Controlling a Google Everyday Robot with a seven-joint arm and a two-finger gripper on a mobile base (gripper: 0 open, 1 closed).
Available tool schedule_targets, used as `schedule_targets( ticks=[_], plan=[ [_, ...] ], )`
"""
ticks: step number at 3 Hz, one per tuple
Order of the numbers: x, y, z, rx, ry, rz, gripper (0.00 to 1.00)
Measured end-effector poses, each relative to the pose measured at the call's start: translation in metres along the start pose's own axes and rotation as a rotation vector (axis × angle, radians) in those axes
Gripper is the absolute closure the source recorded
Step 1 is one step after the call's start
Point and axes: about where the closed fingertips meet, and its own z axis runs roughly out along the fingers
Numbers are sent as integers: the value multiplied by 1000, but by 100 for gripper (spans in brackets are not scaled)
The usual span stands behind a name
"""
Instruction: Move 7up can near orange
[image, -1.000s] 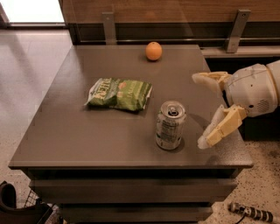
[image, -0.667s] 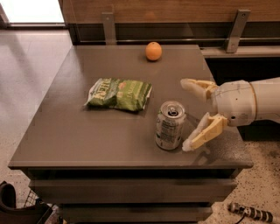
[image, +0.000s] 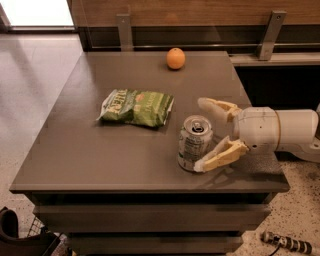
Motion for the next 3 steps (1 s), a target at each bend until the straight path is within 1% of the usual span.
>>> schedule_targets(
  ticks=[1, 3],
  plan=[
    [-2, 1, 3, -6, 1, -5, 43],
    [-4, 2, 6, -14, 1, -9, 90]
  ],
)
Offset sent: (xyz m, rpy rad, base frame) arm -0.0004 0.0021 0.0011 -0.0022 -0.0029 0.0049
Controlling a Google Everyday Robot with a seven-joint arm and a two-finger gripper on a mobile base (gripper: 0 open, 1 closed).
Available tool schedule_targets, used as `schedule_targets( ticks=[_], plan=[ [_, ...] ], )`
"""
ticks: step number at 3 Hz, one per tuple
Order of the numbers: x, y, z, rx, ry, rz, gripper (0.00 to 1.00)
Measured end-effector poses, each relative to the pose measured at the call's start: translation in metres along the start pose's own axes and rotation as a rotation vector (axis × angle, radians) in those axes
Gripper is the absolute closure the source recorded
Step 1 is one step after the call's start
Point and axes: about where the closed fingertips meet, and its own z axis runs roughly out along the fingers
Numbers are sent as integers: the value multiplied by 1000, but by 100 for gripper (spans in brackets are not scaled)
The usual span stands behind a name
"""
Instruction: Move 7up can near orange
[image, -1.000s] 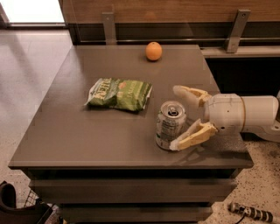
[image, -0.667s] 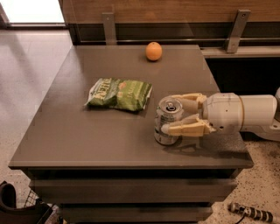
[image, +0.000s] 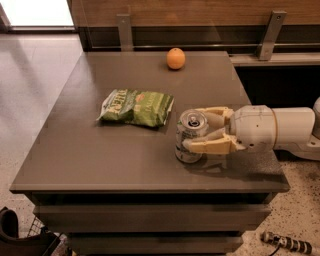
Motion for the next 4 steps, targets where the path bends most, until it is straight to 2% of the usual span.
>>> schedule_targets(
  ticks=[1, 2, 3, 4],
  plan=[
    [-1, 1, 2, -3, 0, -2, 100],
    [-12, -9, 0, 4, 25, -1, 100],
    [-39, -45, -4, 26, 99, -4, 100],
    [-57, -97, -7, 49, 161, 15, 100]
  ],
)
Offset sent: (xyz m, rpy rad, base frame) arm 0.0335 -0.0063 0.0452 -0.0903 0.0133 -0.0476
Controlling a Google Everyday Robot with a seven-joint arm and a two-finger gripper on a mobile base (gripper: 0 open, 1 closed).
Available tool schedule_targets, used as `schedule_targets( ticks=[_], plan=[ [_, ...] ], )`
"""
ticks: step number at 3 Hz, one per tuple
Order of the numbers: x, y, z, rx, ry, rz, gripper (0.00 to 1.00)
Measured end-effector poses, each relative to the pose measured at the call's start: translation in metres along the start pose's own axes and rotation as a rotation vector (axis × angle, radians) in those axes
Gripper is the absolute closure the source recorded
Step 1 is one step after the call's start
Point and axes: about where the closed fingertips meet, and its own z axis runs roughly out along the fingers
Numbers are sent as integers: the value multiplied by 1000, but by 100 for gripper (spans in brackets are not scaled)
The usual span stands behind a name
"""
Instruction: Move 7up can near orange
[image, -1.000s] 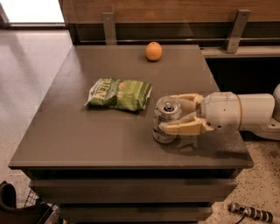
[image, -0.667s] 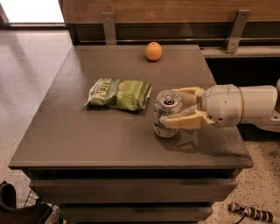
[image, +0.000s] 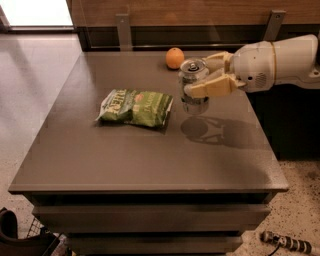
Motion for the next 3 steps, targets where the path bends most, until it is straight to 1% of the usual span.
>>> schedule_targets(
  ticks=[1, 2, 3],
  plan=[
    [8, -69, 6, 40, 46, 44, 100],
    [33, -160, 1, 158, 22, 94, 100],
    [31, -221, -21, 299, -43, 81, 100]
  ],
)
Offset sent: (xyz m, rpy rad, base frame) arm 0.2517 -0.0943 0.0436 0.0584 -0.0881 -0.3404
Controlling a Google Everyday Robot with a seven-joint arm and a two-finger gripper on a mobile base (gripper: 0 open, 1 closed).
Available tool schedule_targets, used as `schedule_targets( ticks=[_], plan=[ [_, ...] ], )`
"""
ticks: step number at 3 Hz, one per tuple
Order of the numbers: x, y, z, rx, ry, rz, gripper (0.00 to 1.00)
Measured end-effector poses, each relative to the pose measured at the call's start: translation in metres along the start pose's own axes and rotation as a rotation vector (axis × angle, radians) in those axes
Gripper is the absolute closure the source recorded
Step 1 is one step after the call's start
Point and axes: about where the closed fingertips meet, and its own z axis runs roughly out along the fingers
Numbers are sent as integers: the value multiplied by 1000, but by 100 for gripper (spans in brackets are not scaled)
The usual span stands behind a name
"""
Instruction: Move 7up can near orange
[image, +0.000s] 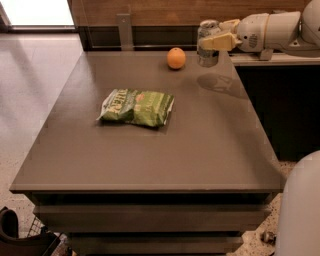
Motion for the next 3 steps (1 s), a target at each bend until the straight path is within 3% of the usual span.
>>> schedule_targets(
  ticks=[1, 2, 3],
  plan=[
    [3, -38, -3, 89, -40, -27, 100],
    [16, -57, -4, 138, -3, -59, 100],
    [48, -65, 2, 158, 29, -59, 100]
  ],
)
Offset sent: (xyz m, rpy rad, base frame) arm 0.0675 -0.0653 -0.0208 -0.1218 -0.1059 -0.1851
